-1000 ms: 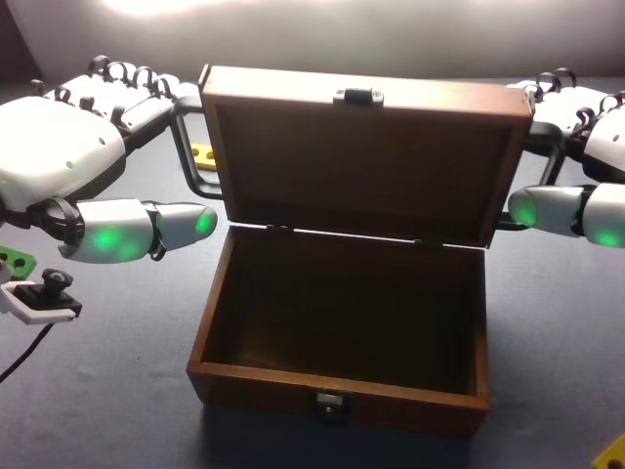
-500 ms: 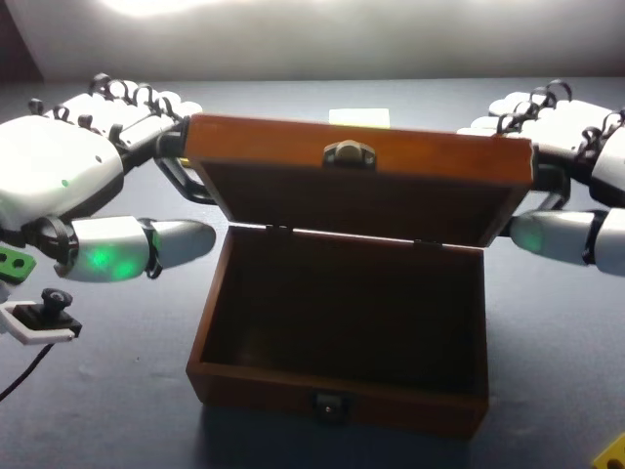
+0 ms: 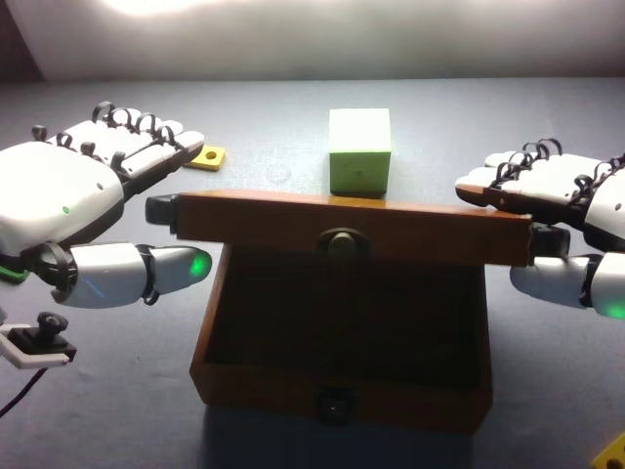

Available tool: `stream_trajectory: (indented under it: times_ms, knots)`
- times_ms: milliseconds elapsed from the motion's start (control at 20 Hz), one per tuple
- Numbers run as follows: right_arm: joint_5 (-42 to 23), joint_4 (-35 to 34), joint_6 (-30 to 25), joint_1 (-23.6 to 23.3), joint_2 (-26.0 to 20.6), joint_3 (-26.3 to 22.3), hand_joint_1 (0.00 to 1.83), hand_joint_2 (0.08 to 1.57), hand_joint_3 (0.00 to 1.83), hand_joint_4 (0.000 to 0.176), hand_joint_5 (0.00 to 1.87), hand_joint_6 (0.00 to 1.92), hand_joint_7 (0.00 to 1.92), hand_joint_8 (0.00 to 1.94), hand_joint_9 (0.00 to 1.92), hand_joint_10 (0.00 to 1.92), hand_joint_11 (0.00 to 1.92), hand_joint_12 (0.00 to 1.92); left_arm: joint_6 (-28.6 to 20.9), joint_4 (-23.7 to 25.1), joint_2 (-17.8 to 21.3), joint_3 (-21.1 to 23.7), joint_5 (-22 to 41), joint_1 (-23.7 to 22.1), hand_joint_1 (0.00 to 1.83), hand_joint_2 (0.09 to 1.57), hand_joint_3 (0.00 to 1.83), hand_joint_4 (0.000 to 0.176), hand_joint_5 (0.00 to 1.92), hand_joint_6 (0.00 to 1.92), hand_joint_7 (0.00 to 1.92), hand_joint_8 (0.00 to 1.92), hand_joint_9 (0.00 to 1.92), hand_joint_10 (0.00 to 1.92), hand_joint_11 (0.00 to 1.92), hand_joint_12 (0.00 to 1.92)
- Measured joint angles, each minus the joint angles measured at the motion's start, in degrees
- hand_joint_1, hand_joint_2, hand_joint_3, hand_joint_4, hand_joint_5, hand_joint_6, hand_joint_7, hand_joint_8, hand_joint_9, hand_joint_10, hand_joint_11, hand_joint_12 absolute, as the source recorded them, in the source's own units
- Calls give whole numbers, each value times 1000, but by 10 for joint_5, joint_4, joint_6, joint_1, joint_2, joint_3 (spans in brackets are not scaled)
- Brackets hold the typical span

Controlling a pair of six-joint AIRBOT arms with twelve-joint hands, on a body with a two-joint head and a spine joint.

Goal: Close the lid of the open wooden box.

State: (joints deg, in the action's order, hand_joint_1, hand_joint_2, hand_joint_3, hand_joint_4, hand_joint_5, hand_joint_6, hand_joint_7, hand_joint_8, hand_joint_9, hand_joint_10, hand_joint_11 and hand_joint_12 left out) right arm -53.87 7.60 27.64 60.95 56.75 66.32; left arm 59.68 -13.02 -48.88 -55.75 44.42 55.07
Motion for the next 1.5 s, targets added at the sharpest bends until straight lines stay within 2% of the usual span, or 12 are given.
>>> stream_trajectory:
  times_ms: [50,100,150,200,400,500,600,650,950,1050,1200,1500]
  knots:
    - [0,-1,0,1,0,-1,0,1434,0,10,122,0,88,0,31,0,44,14,0,0,0,0,0,1,0,1171,9,0,0,0,0,0,0,0,0,0]
    - [0,-5,0,4,0,-3,78,1421,0,71,23,0,22,2,5,0,23,5,0,0,0,2,-1,4,0,1163,4,0,0,0,0,0,0,0,0,0]
    - [-2,-5,0,5,0,-4,78,1421,0,71,23,0,22,2,5,0,23,5,0,0,0,3,0,5,0,1163,4,0,0,0,0,0,0,0,0,0]
    - [-2,-5,0,8,0,-5,170,1391,0,94,4,0,4,0,0,0,4,0,0,0,0,6,3,8,0,1152,0,0,0,0,0,0,0,0,0,0]
    - [2,0,1,12,1,-7,247,1319,0,78,0,0,0,0,0,0,0,0,0,-1,0,9,2,23,0,1168,5,0,0,0,0,0,0,0,0,0]
    - [2,-3,1,15,0,-9,267,1280,0,84,0,0,0,0,0,0,0,0,1,-10,0,14,0,33,0,1175,8,0,0,0,0,0,0,0,0,0]
    - [2,-4,2,19,-3,-14,370,1223,0,167,0,0,0,0,0,0,0,0,0,-7,0,16,1,36,0,1175,7,0,0,0,0,0,0,0,0,0]
    - [2,-4,2,23,-9,-19,396,1202,0,174,0,0,0,0,0,0,0,0,0,-7,2,17,2,38,0,1179,8,0,0,0,0,0,0,0,0,0]
    - [-23,-39,1,43,-22,-21,689,1111,0,174,0,0,0,0,0,0,0,0,3,-9,7,22,-1,45,0,1176,4,0,0,0,0,0,0,0,0,0]
    - [-29,-45,2,45,-22,-23,762,1097,0,152,0,0,0,0,0,0,0,0,3,-11,7,22,-1,45,0,1171,1,0,0,0,0,0,0,0,0,0]
    - [-34,-47,3,47,-22,-25,803,1073,0,175,0,0,0,0,0,0,0,0,3,-11,7,22,0,49,0,1173,1,0,0,0,0,0,0,0,0,0]
    - [-35,-59,5,58,-23,-26,835,1074,0,176,0,0,0,0,0,0,0,0,3,-10,17,30,0,59,0,1228,24,0,0,0,0,0,0,0,0,0]
